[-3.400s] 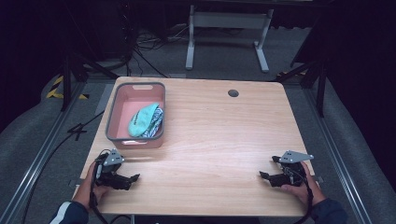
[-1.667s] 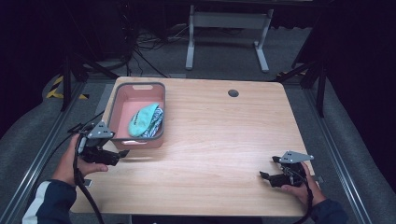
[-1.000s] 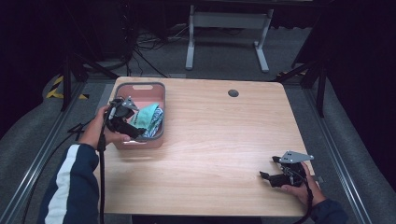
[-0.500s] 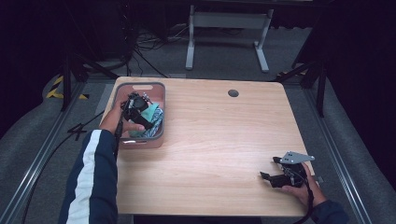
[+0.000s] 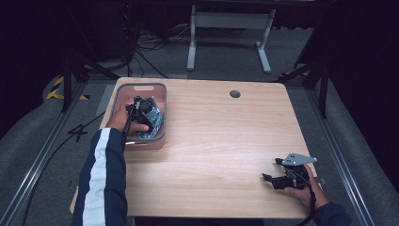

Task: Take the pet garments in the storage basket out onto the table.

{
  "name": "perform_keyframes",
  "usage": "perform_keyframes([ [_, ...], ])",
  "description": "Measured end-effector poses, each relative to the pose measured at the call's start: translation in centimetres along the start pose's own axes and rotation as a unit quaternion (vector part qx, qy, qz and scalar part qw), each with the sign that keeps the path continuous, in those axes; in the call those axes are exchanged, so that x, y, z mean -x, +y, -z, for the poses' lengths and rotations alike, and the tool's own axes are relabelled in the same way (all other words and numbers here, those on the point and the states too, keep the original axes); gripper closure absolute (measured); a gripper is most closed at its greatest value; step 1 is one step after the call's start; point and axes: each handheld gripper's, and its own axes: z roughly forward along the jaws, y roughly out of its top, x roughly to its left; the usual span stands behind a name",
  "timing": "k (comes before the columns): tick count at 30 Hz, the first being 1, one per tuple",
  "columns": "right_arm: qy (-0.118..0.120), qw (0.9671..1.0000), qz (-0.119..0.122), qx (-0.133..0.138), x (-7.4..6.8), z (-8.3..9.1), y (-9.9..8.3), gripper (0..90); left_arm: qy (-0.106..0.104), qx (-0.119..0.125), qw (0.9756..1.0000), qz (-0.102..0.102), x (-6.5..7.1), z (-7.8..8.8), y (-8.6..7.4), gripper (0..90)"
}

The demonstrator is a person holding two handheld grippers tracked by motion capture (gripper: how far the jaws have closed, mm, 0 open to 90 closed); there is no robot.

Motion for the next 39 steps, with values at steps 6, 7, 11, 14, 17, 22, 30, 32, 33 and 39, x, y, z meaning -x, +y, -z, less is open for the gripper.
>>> perform_keyframes([
  [6, 0.001, 1.0000, 0.001, 0.000, 0.0, 0.0, 0.0, 15.0, -0.007, 0.003, 1.0000, 0.000, 0.2, 0.2, 0.2, 21.1],
  [7, 0.001, 1.0000, 0.001, 0.000, 0.0, 0.0, 0.0, 15.0, -0.005, 0.002, 1.0000, -0.004, 0.3, 0.3, 0.2, 26.8],
  [11, 0.000, 1.0000, 0.001, 0.000, 0.0, 0.0, 0.0, 15.0, 0.009, 0.006, 0.9998, -0.019, 0.8, 0.6, 0.2, 47.6],
  [14, 0.000, 1.0000, 0.001, 0.000, 0.0, 0.0, 0.0, 15.0, 0.016, 0.011, 0.9994, -0.028, 0.9, 0.8, -0.1, 57.0],
  [17, -0.001, 1.0000, 0.000, 0.000, 0.0, -0.2, 0.2, 14.8, 0.015, 0.034, 0.9993, -0.010, 0.7, 1.1, -0.7, 65.6],
  [22, -0.001, 1.0000, 0.000, 0.000, 0.0, -0.2, 0.2, 14.8, 0.022, 0.071, 0.9972, 0.012, 0.2, 2.1, -1.8, 71.3],
  [30, -0.001, 1.0000, 0.000, 0.000, 0.0, -0.2, 0.2, 14.8, 0.024, 0.114, 0.9930, 0.021, 0.2, 4.6, -3.0, 72.2],
  [32, -0.001, 1.0000, 0.001, -0.001, 0.0, -0.2, 0.2, 14.9, 0.027, 0.115, 0.9928, 0.019, 0.2, 4.9, -3.2, 72.2],
  [33, -0.001, 1.0000, 0.001, -0.001, 0.0, -0.2, 0.2, 14.9, 0.029, 0.118, 0.9924, 0.017, 0.3, 5.3, -3.3, 72.2],
  [39, -0.001, 1.0000, 0.000, 0.000, 0.0, -0.1, 0.1, 15.0, 0.044, 0.146, 0.9883, 0.002, 1.2, 7.8, -4.3, 72.3],
])
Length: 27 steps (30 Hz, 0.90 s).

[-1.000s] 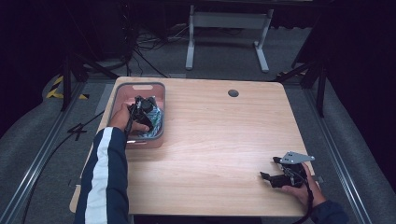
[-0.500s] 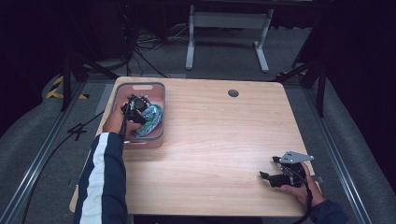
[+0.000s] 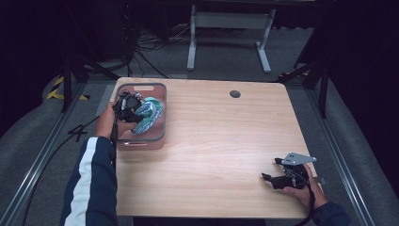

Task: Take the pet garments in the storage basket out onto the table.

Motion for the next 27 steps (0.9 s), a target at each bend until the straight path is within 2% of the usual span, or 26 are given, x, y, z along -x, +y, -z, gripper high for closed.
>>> perform_keyframes([
  [3, 0.000, 1.0000, 0.000, 0.000, 0.0, 0.0, 0.0, 15.0, 0.013, -0.001, 0.9998, -0.016, 0.3, 1.0, 0.0, 72.3],
  [7, 0.000, 1.0000, 0.000, 0.000, 0.0, 0.0, 0.0, 15.0, 0.018, 0.006, 0.9994, -0.028, 0.6, 2.3, -0.1, 72.3],
  [14, 0.000, 1.0000, 0.000, 0.000, 0.0, 0.0, 0.0, 15.0, 0.011, 0.030, 0.9986, -0.043, 1.8, 3.7, 0.3, 72.3],
  [16, 0.000, 1.0000, 0.000, 0.000, 0.0, 0.0, 0.0, 15.0, 0.010, 0.047, 0.9972, -0.058, 2.9, 4.4, 0.8, 72.3],
  [18, 0.000, 1.0000, 0.000, 0.000, 0.0, 0.0, 0.0, 15.0, 0.009, 0.046, 0.9969, -0.063, 3.2, 4.8, 1.0, 72.4],
  [19, 0.000, 1.0000, 0.000, 0.000, 0.0, 0.0, 0.0, 15.0, 0.013, 0.059, 0.9953, -0.076, 3.9, 5.4, 1.5, 72.4],
  [20, 0.000, 1.0000, 0.000, 0.000, 0.0, 0.0, 0.0, 15.0, 0.013, 0.059, 0.9953, -0.076, 3.9, 5.4, 1.5, 72.4],
  [22, 0.000, 1.0000, -0.001, 0.001, 0.0, 0.0, 0.0, 15.0, 0.007, 0.067, 0.9932, -0.095, 4.9, 6.2, 2.2, 72.5],
  [24, 0.000, 1.0000, 0.000, 0.001, 0.0, 0.0, 0.0, 15.0, 0.005, 0.068, 0.9927, -0.100, 5.2, 6.4, 2.4, 72.5],
  [27, 0.000, 1.0000, -0.001, 0.001, 0.0, 0.0, 0.0, 15.0, -0.001, 0.078, 0.9904, -0.114, 6.2, 6.8, 3.1, 72.5],
])
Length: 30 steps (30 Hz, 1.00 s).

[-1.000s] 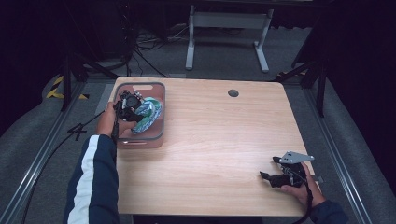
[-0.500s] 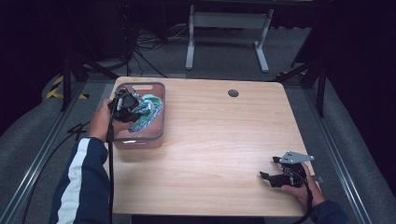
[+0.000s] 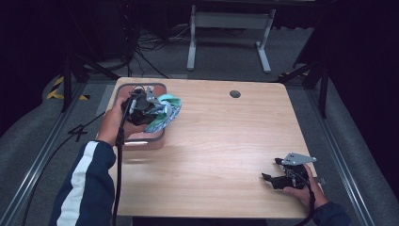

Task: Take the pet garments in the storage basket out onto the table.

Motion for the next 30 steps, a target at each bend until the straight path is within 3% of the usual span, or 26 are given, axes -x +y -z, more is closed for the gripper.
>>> perform_keyframes([
  [15, 0.000, 1.0000, 0.000, 0.000, 0.0, 0.0, 0.0, 15.0, -0.031, 0.010, 0.9976, -0.061, 3.8, -0.9, 3.5, 72.5],
  [24, 0.000, 1.0000, 0.000, 0.001, 0.0, 0.0, 0.0, 15.0, -0.066, -0.001, 0.9933, -0.095, 6.4, -3.7, 5.6, 72.3],
  [30, 0.000, 1.0000, 0.000, 0.001, 0.0, 0.0, 0.0, 15.0, -0.088, -0.005, 0.9905, -0.105, 8.3, -5.9, 6.6, 72.2],
])
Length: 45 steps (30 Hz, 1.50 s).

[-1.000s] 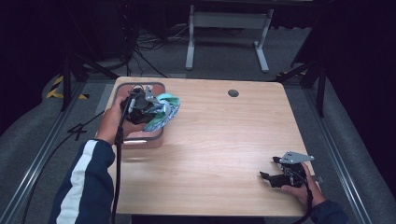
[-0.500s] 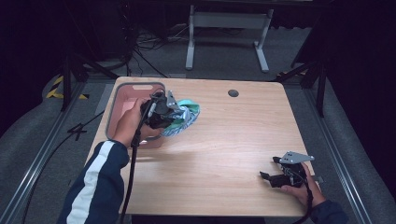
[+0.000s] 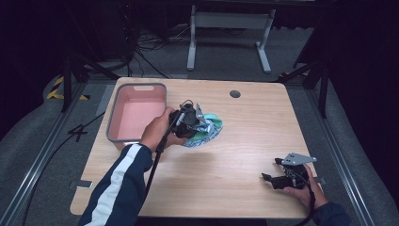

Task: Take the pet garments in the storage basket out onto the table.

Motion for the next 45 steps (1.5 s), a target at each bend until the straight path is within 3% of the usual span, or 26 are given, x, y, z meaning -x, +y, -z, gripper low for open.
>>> perform_keyframes([
  [5, 0.000, 1.0000, 0.000, 0.000, 0.0, 0.0, 0.0, 15.0, -0.017, -0.005, 0.9998, -0.010, 0.8, -1.4, 0.9, 72.1],
  [19, 0.000, 1.0000, 0.000, 0.000, 0.0, 0.0, 0.0, 15.0, -0.053, -0.059, 0.9959, -0.042, 3.1, -6.8, 2.2, 72.0],
  [25, 0.000, 1.0000, 0.000, 0.000, 0.0, 0.0, 0.0, 15.0, -0.073, -0.072, 0.9939, -0.039, 3.5, -8.3, 2.1, 70.8],
  [32, 0.000, 1.0000, 0.000, 0.000, 0.0, 0.0, 0.0, 15.0, -0.077, -0.078, 0.9935, -0.028, 3.7, -9.5, 1.6, 67.1],
  [41, 0.000, 1.0000, 0.000, 0.000, 0.0, 0.0, 0.0, 15.0, -0.067, -0.082, 0.9940, -0.027, 4.0, -9.9, 1.5, 63.2],
  [43, 0.000, 1.0000, 0.000, 0.000, 0.0, 0.0, 0.0, 15.0, -0.064, -0.081, 0.9942, -0.029, 4.1, -10.1, 1.5, 61.0],
  [45, 0.000, 1.0000, 0.000, 0.000, 0.0, 0.0, 0.0, 15.0, -0.055, -0.082, 0.9950, -0.019, 4.1, -10.1, 1.5, 54.2],
])
